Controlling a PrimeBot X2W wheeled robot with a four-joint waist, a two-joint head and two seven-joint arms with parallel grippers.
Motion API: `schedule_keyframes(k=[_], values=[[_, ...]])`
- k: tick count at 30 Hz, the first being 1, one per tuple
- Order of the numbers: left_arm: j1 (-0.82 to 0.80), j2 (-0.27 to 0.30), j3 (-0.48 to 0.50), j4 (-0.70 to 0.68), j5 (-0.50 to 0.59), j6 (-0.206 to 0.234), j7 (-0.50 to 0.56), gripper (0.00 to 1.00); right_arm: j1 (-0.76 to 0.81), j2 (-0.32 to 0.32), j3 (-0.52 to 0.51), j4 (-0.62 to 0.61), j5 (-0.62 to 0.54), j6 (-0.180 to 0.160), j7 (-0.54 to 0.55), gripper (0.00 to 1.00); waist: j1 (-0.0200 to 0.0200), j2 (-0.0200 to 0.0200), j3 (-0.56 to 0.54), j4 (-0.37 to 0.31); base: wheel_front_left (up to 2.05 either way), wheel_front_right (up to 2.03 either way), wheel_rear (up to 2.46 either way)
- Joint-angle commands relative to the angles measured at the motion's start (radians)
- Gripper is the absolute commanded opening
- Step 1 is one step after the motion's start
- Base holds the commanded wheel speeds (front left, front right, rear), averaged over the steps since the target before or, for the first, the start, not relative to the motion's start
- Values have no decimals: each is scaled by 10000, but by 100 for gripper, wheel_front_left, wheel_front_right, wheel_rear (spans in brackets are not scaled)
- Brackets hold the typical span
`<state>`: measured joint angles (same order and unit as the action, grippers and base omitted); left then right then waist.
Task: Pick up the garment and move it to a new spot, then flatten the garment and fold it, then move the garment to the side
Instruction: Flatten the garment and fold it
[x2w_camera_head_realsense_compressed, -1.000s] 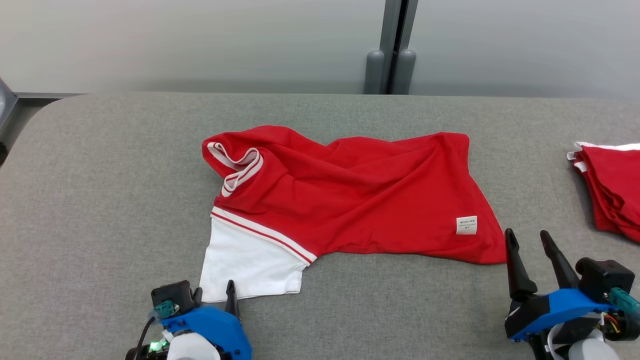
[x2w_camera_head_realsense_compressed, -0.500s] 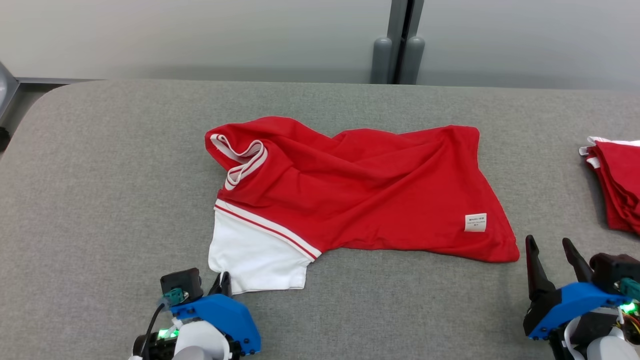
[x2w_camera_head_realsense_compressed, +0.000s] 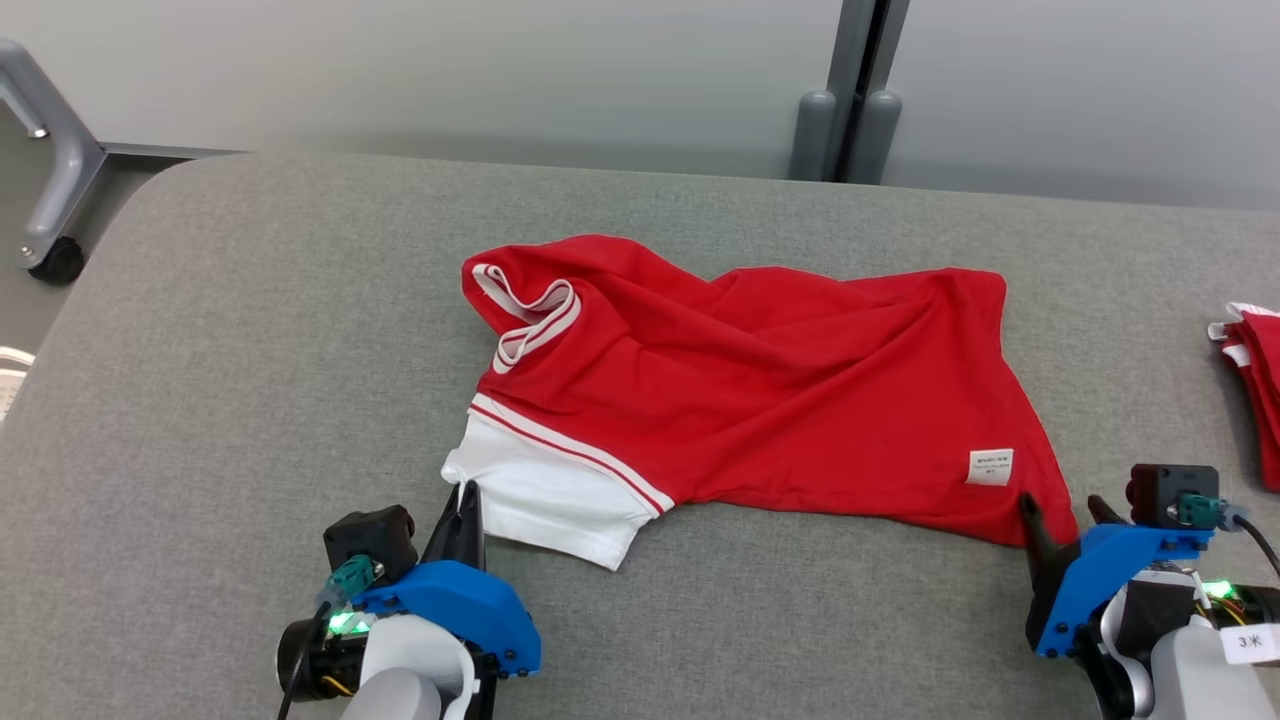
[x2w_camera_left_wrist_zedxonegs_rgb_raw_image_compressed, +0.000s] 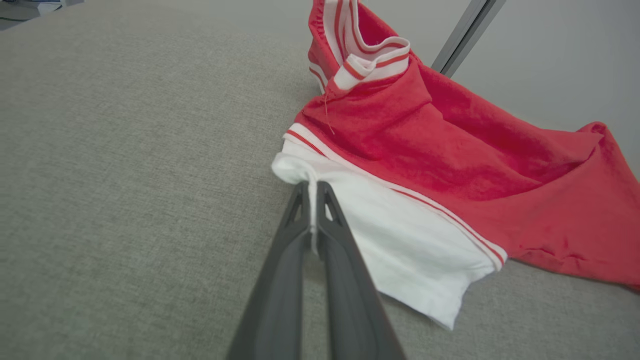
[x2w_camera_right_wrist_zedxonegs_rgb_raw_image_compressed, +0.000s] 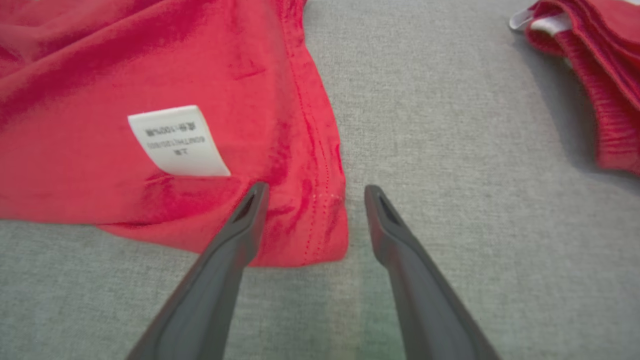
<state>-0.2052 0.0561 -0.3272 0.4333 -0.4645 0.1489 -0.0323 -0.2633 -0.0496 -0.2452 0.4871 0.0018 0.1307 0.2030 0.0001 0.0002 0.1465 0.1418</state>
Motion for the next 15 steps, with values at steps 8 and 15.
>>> schedule_keyframes(k=[8,15], values=[[235,110,-18,-259,-6,76,-43,0,-485,-5,211,1309,206,3,282,91,-1,-2,20,139,0,0,0],[197,190,30,-401,-19,90,-292,0,-947,-23,350,1605,404,3,-603,0,-1,-2,-14,41,0,0,0]])
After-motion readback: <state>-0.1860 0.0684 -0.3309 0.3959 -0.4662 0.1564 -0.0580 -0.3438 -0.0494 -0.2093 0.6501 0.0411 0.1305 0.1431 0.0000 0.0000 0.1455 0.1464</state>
